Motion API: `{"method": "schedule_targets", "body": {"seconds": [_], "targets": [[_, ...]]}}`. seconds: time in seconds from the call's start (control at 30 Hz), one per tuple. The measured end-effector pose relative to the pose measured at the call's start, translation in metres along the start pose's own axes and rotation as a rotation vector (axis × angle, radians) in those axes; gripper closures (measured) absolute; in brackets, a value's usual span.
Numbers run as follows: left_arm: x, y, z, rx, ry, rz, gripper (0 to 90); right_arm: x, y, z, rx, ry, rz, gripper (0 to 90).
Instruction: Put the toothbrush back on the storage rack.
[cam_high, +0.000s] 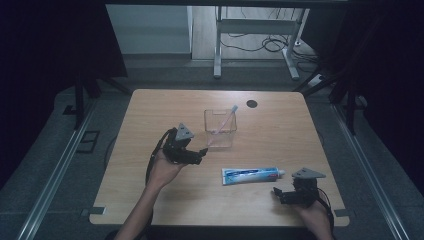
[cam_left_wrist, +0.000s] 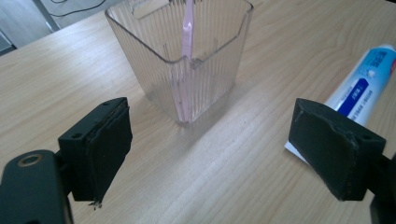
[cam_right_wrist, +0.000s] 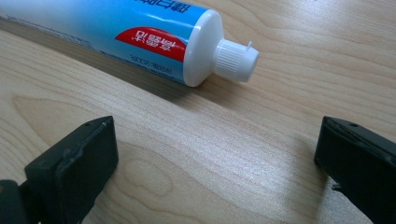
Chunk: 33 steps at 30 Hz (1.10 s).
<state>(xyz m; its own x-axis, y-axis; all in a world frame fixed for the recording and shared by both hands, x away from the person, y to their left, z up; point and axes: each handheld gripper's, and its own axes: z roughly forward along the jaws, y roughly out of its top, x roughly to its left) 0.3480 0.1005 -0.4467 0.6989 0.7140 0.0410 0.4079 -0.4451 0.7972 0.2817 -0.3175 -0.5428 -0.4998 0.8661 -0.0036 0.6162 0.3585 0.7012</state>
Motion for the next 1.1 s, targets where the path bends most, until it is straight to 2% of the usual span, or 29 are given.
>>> {"method": "schedule_targets", "body": {"seconds": [0.53,0.83,1.1], "targets": [[-0.010,-0.034,-0.009,0.017,0.011,0.004,13.7,0.000,0.000,0.000,-0.001,0.001,-0.002,0.0],[-0.014,-0.054,-0.012,0.014,0.004,-0.030,13.8,0.000,0.000,0.000,-0.001,0.000,-0.002,0.0],[-0.021,-0.071,-0.013,0.024,0.001,-0.041,13.8,0.000,0.000,0.000,-0.001,0.001,-0.002,0.0]]}}
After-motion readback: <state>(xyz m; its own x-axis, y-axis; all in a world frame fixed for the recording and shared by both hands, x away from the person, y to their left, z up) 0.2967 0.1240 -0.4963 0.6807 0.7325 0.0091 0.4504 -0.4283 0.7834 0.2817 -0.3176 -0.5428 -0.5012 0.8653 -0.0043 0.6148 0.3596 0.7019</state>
